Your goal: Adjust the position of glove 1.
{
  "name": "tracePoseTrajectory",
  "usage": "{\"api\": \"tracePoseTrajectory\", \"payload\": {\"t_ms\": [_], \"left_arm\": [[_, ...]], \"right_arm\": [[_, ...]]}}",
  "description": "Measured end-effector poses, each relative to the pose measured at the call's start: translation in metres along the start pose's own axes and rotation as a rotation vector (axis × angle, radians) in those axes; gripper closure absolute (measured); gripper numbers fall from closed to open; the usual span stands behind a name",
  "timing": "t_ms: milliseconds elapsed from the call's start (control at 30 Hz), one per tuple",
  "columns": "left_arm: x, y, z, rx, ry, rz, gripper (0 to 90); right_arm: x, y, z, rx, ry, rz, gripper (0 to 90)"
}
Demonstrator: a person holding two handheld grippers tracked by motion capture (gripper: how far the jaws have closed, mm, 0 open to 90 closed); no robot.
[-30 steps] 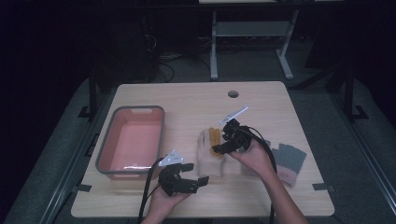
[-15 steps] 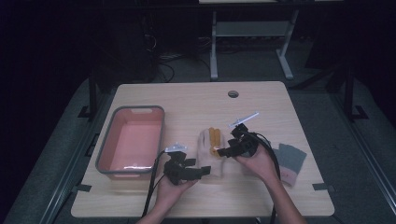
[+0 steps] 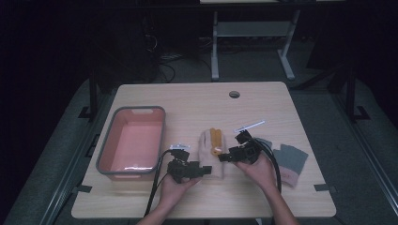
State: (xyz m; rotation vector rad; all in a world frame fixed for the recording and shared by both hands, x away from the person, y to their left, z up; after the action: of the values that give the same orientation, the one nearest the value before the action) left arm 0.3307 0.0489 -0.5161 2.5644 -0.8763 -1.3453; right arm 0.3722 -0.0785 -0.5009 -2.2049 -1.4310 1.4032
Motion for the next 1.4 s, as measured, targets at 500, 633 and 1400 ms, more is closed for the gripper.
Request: {"api": "tracePoseTrajectory", "payload": {"t_ms": [500, 633, 1400], "left_arm": [[0.009, 0.000, 0.005, 0.026, -0.035, -0.025, 46.2], [0.010, -0.001, 0.004, 0.039, -0.052, -0.018, 48.8], [0.015, 0.000, -0.001, 0.005, -0.111, 0.028, 58.3]], "right_arm": [[0.019, 0.007, 0.012, 0.103, 0.039, -0.011, 40.4], [0.021, 0.008, 0.015, 0.142, 0.064, -0.054, 43.9], [0.038, 0.000, 0.012, 0.249, 0.118, -0.078, 67.4]]}}
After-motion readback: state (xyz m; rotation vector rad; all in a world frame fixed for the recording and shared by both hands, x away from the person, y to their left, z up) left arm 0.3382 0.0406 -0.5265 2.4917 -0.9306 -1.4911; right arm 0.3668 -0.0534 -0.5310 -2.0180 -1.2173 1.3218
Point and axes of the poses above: each handheld gripper's, and its own axes: x roughly forward along the jaws, z roughly out of its underside, y roughly to its right, the point moved 9 cm from there along x, roughly forward along the jaws, and after that the axes turned 14 degrees about -z, right-handed, at the moved point
